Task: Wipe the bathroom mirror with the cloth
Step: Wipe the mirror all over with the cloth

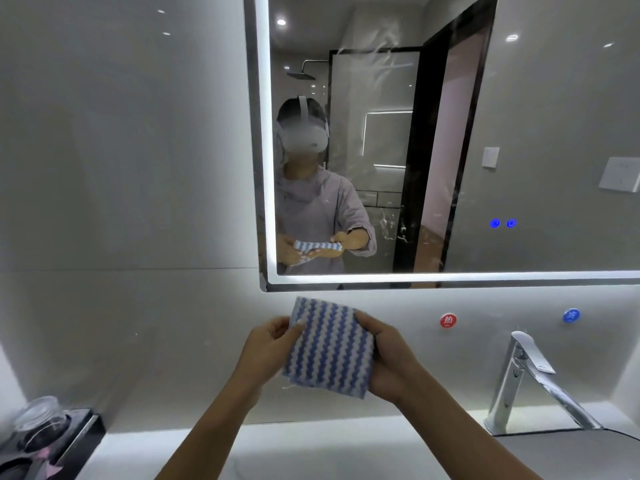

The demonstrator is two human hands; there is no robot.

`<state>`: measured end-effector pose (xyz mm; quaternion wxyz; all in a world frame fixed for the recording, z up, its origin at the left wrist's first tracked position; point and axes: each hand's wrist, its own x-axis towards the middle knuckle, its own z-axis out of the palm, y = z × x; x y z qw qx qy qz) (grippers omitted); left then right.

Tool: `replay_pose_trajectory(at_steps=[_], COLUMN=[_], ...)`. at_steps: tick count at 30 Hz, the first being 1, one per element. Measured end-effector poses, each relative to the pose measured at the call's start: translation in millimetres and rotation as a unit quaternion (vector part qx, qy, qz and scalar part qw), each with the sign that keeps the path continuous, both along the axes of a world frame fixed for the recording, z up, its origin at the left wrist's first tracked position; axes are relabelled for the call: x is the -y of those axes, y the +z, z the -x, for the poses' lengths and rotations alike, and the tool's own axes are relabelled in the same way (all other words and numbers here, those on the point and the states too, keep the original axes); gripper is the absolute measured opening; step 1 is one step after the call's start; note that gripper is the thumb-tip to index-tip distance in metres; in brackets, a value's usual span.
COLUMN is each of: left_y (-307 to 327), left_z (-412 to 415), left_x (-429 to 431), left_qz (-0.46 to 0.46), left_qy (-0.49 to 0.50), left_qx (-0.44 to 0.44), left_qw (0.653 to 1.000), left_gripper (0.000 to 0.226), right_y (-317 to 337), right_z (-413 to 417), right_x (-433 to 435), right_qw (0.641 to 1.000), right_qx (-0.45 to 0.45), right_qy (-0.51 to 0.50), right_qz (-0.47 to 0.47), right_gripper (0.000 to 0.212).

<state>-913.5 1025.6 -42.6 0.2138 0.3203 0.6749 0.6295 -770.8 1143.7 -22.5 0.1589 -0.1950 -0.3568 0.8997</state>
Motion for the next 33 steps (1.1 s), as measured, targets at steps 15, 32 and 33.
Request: replay_pose_trajectory(at_steps=[15, 32, 33], left_y=[90.9, 81.0, 81.0], left_z=[89.1, 131.5, 132.5], left_x=[-46.5, -67.8, -68.3], left_qz=[0.168, 0.232, 0.226], left_qy=[0.175, 0.183, 0.181], left_qx=[-0.595, -0.674, -0.672], left_qw=[0.766, 0.677, 0.682], left_gripper=[0.066, 0.07, 0.071], right_y=[79.7, 89.3, 84.8], right_z=[16.4, 123.8, 132.4], right_x=[-57.8, -66.8, -65.1], right_qw=[0.958, 0.801, 0.793], right_qx=[-0.092, -0.078, -0.075], right_qy=[-0.271, -0.409, -0.4], right_qz=[-0.015, -0.43, -0.453], right_gripper=[0.051, 0.038, 0.046])
